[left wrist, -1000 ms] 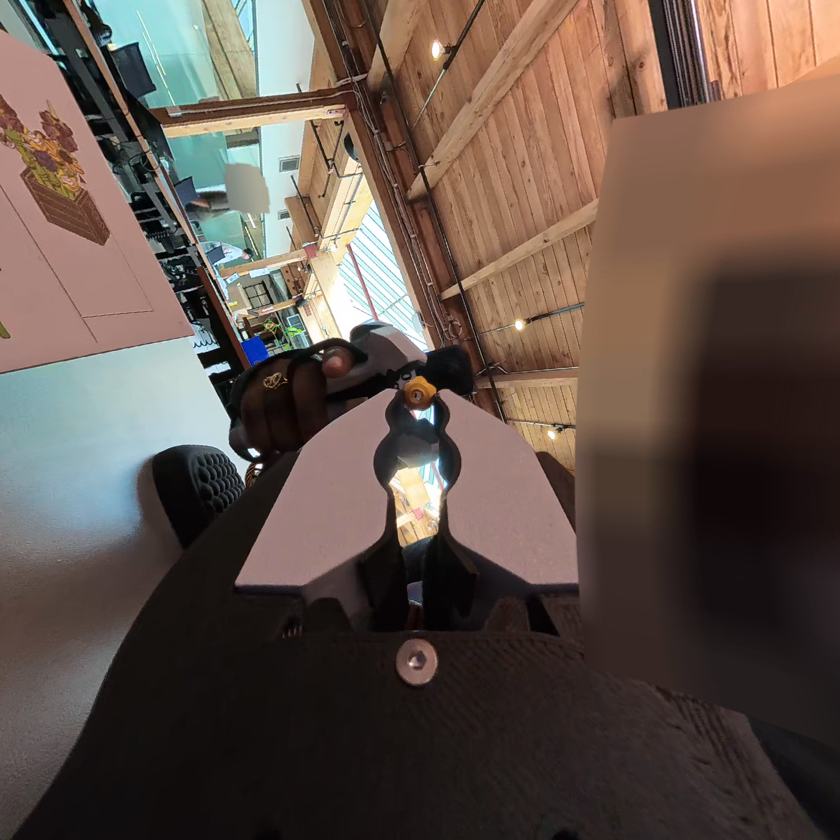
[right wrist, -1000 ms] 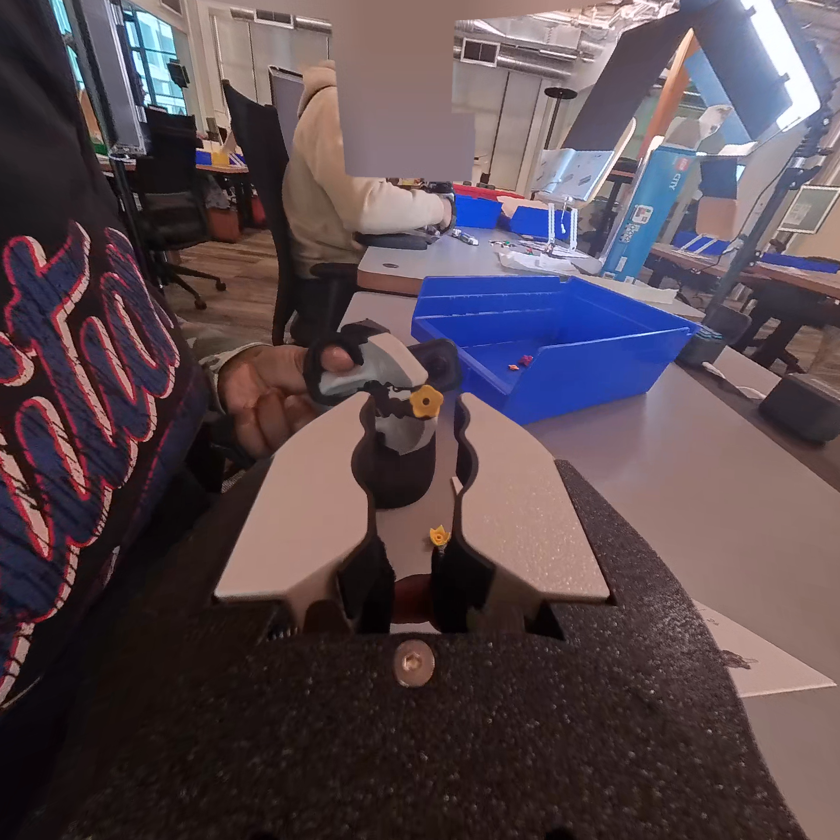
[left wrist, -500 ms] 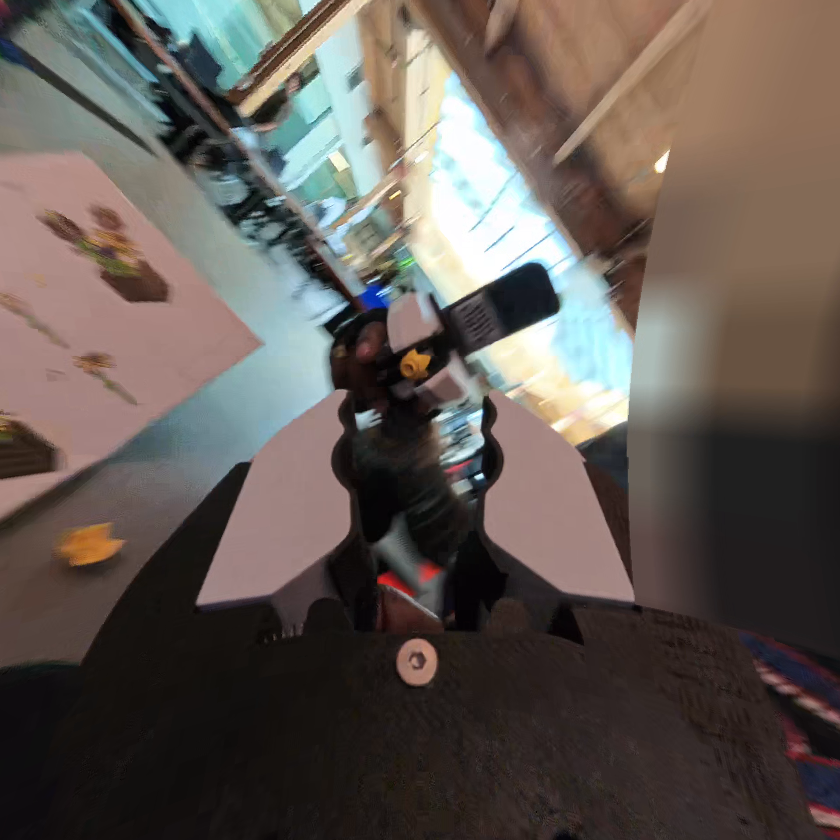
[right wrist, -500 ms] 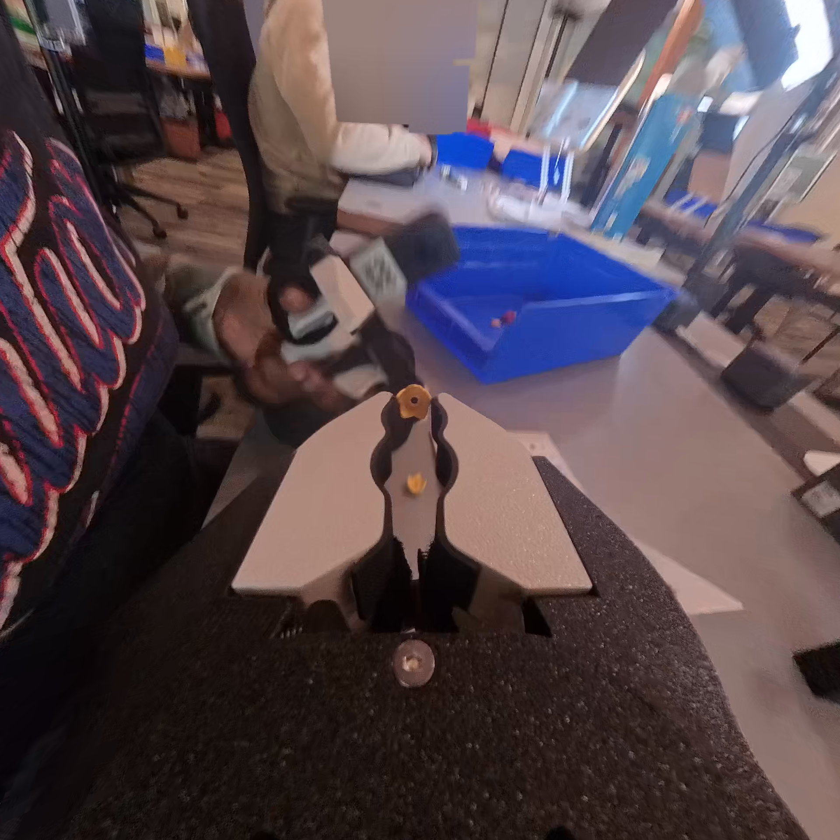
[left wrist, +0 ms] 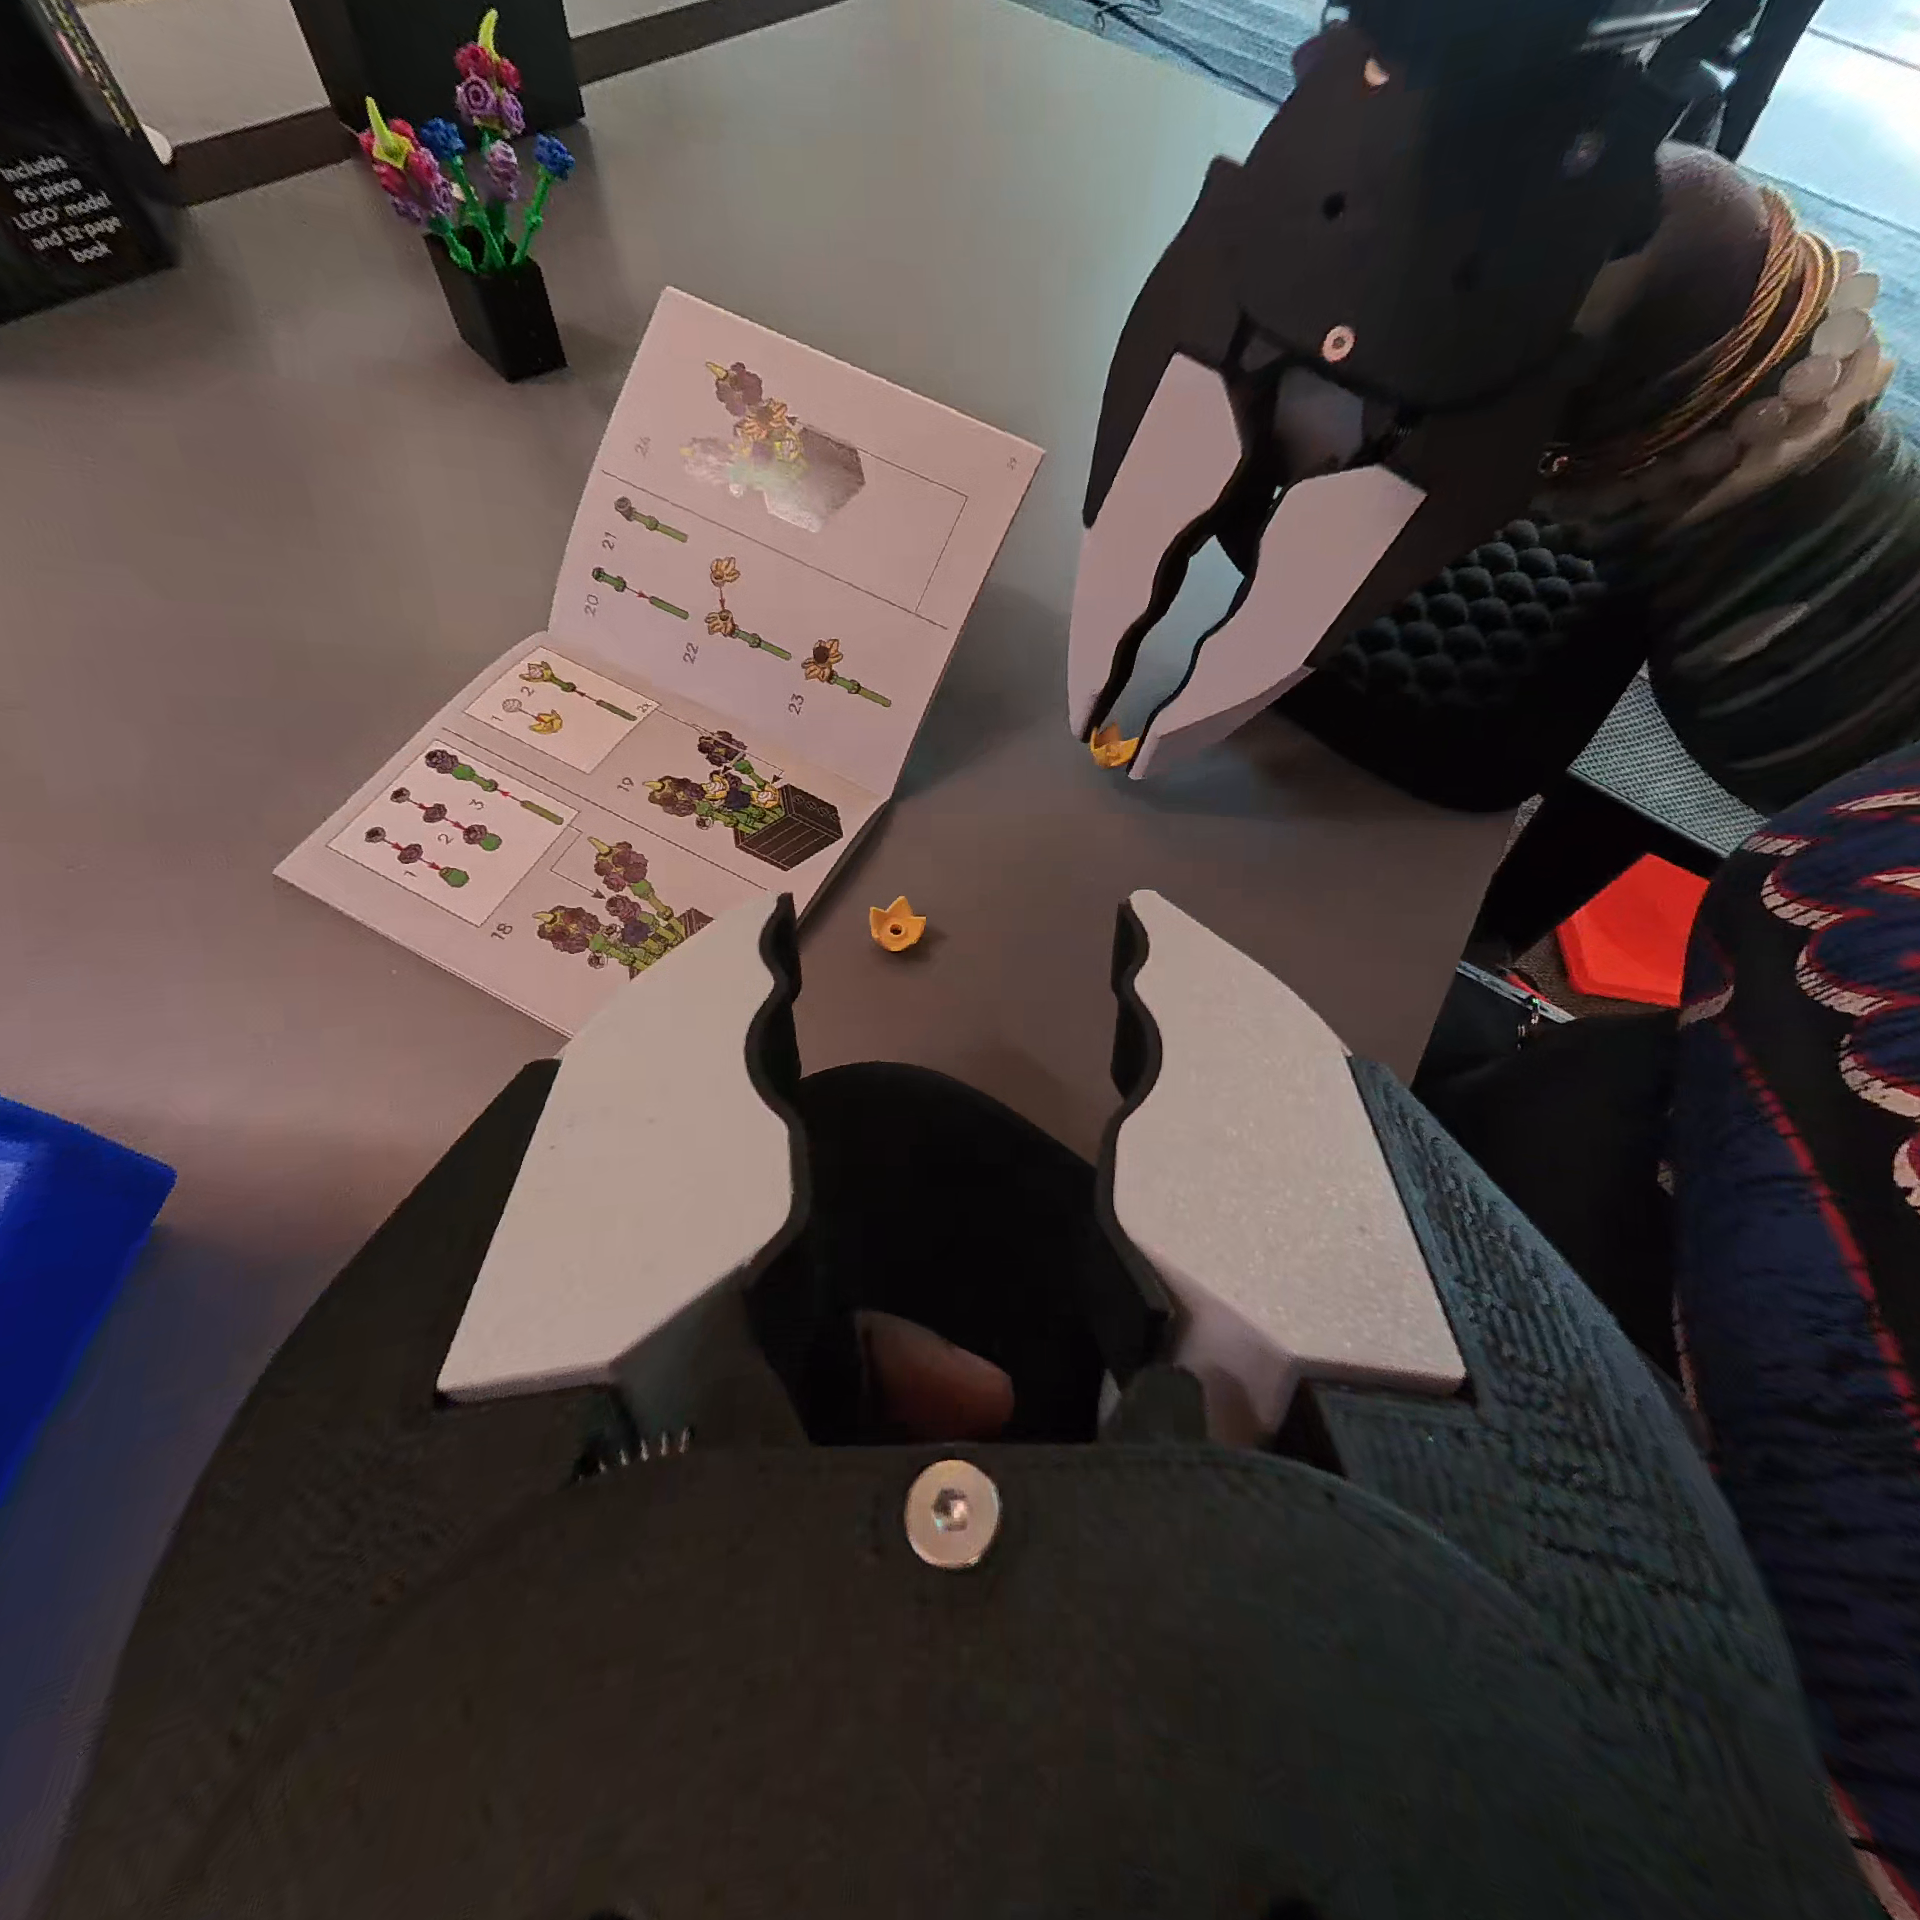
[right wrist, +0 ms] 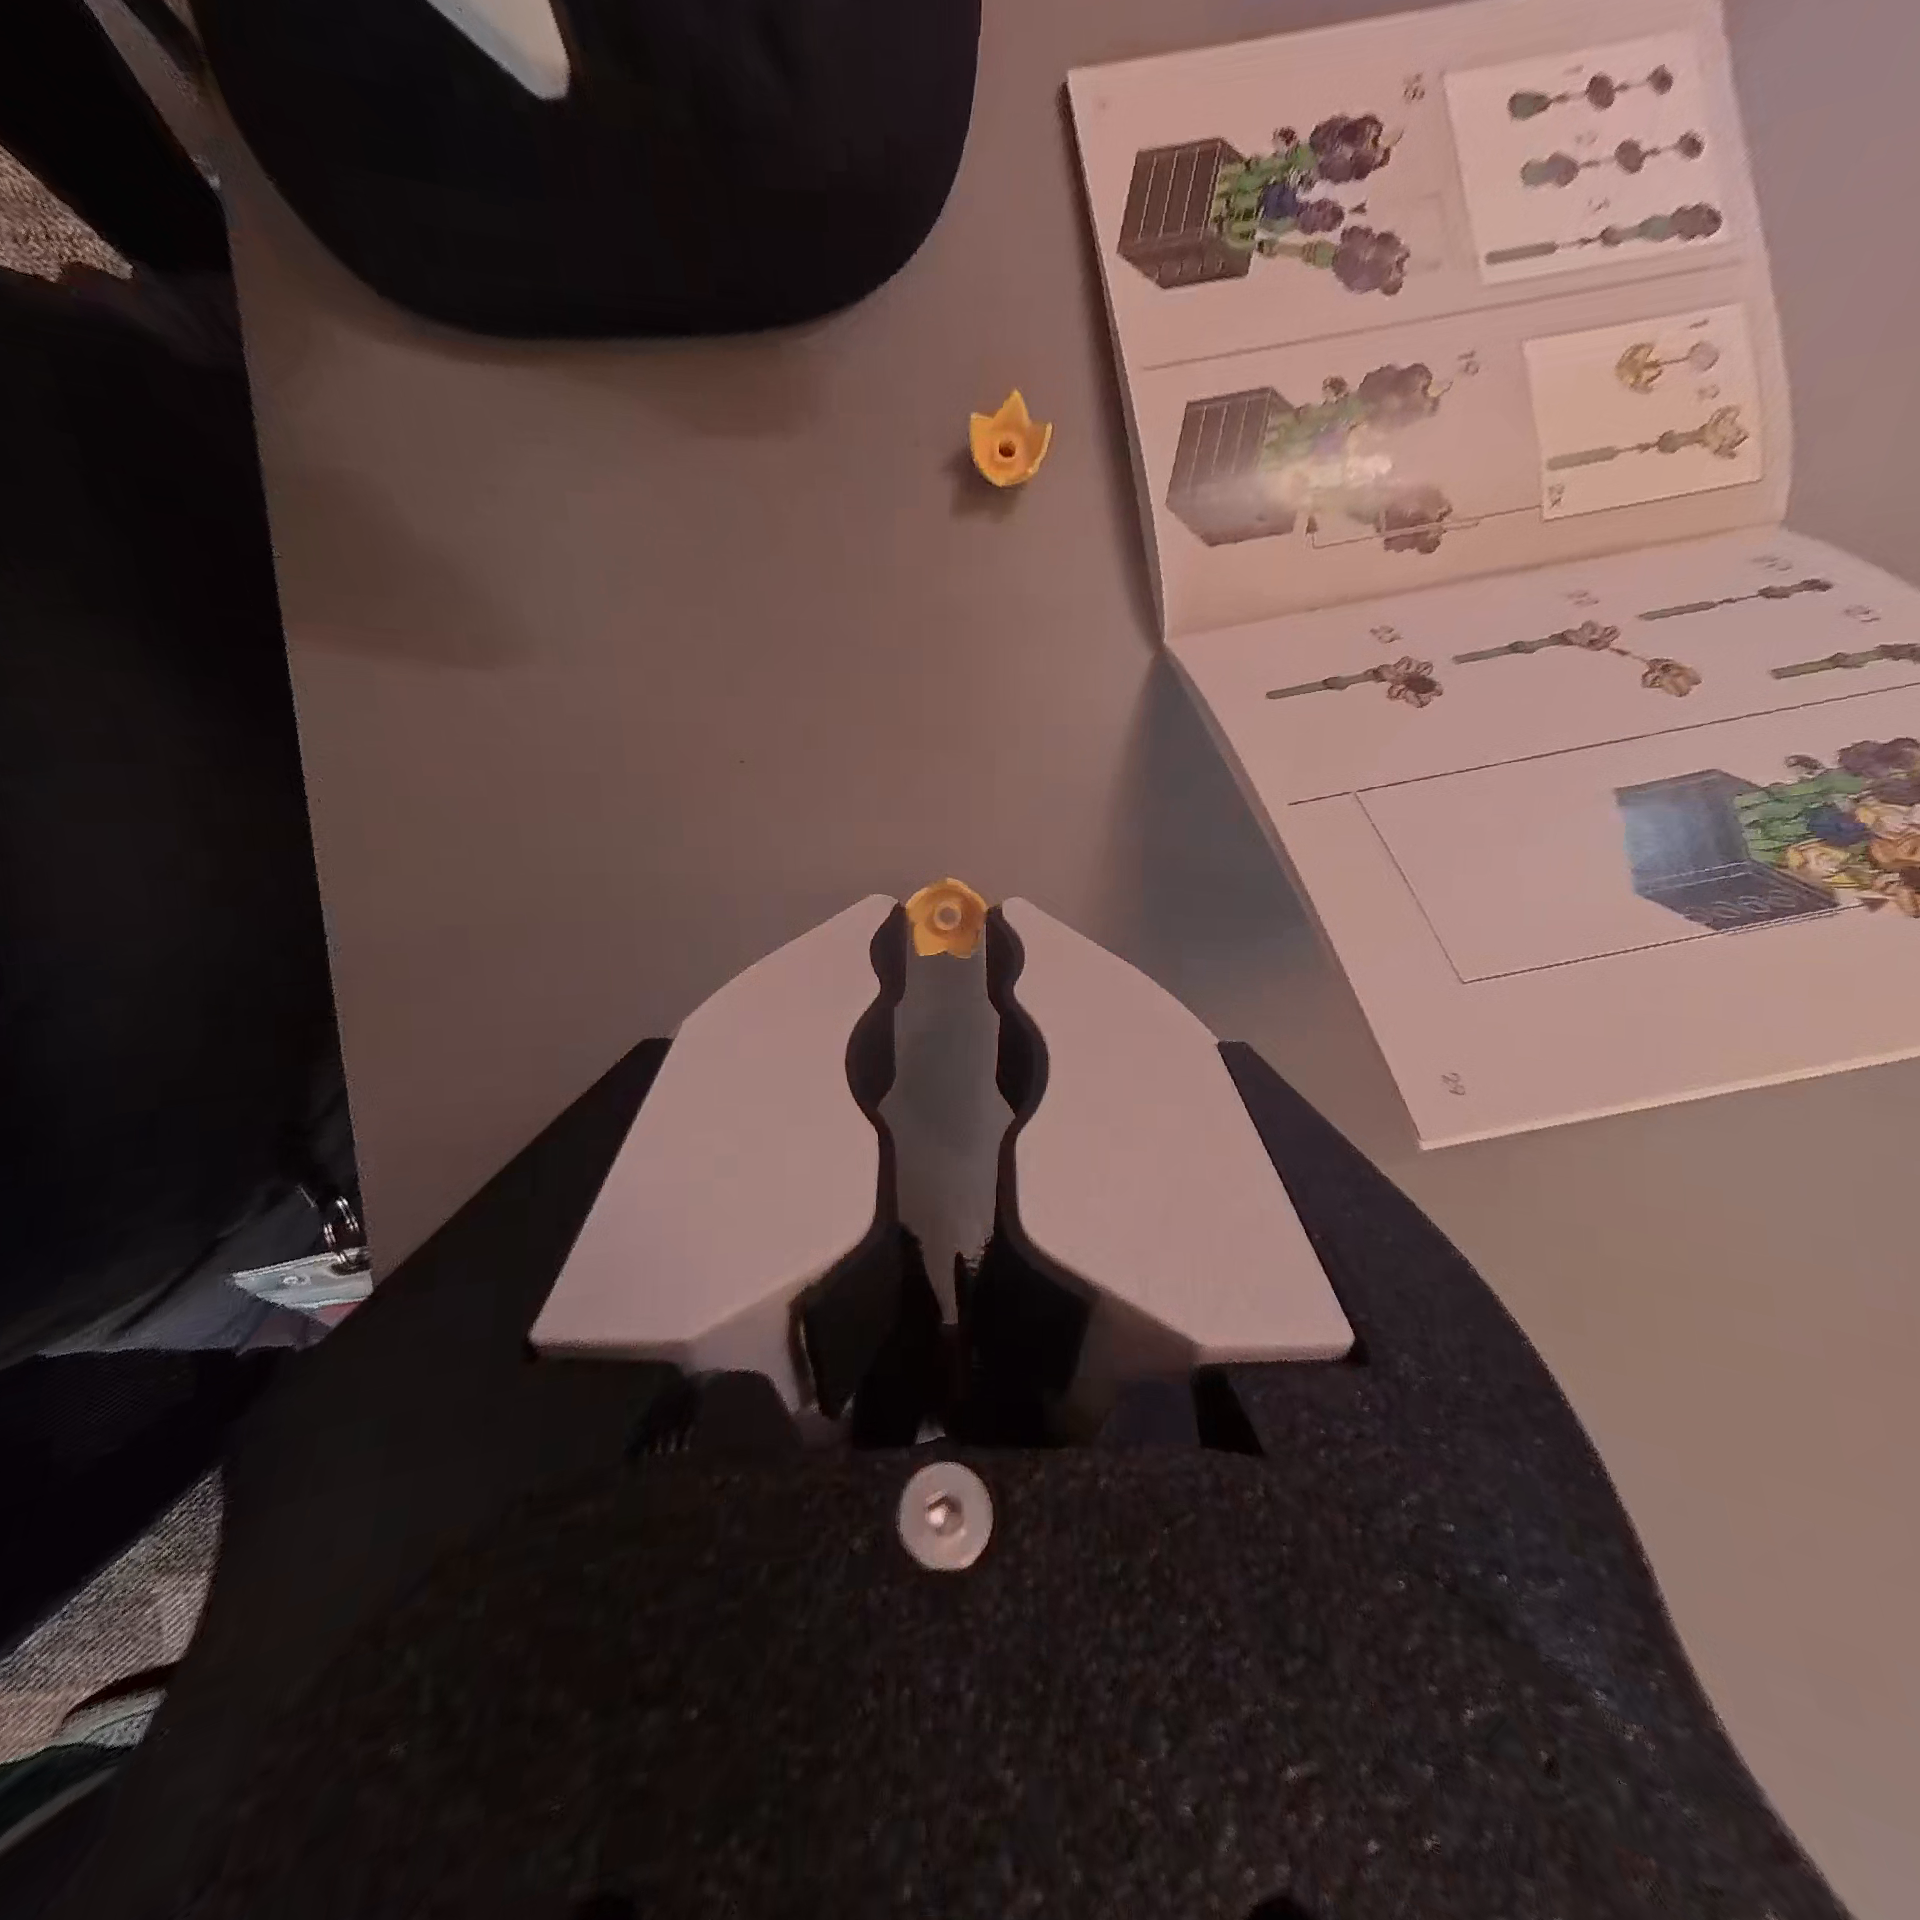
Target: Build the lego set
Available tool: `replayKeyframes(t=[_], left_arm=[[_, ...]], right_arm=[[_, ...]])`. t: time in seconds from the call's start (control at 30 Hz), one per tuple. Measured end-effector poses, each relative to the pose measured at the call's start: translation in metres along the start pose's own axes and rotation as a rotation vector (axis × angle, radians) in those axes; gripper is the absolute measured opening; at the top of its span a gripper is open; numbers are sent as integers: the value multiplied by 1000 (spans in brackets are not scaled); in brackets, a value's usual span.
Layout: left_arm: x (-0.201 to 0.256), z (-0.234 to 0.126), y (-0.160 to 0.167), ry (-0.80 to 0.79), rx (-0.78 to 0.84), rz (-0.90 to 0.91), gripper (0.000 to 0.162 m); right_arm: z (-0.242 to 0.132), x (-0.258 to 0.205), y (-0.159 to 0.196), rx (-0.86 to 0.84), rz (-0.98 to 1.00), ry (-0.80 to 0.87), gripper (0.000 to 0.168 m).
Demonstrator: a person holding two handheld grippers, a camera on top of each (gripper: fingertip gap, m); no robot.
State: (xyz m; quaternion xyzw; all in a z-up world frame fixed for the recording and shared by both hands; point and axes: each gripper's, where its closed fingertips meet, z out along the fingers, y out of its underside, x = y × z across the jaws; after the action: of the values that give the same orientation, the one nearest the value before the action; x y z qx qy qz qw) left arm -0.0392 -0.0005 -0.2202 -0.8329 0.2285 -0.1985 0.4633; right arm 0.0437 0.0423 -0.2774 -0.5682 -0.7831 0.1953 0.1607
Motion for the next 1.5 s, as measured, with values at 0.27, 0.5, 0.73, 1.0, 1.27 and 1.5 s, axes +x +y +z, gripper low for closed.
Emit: replayKeyframes(t=[0.27,0.5,0.73,1.0,1.27,1.5], left_arm=[[3,2,3,18,-26,31,59],[1,4,5,8,-54,57,59],[-2,2,4,-8,-57,69,59],[-8,-16,-2,-40,3,36,59],[-33,-50,-13,-125,24,36,58],[-99,-113,-22,-355,-112,111,54]], right_arm=[[6,-2,7,-52,29,-25,15],[3,-2,5,-12,54,-47,20],[-15,-2,-3,105,89,-65,28],[-66,42,-33,396,183,62,27],[-50,97,-52,337,188,188,27],[-3,95,-19,60,224,170,27]])
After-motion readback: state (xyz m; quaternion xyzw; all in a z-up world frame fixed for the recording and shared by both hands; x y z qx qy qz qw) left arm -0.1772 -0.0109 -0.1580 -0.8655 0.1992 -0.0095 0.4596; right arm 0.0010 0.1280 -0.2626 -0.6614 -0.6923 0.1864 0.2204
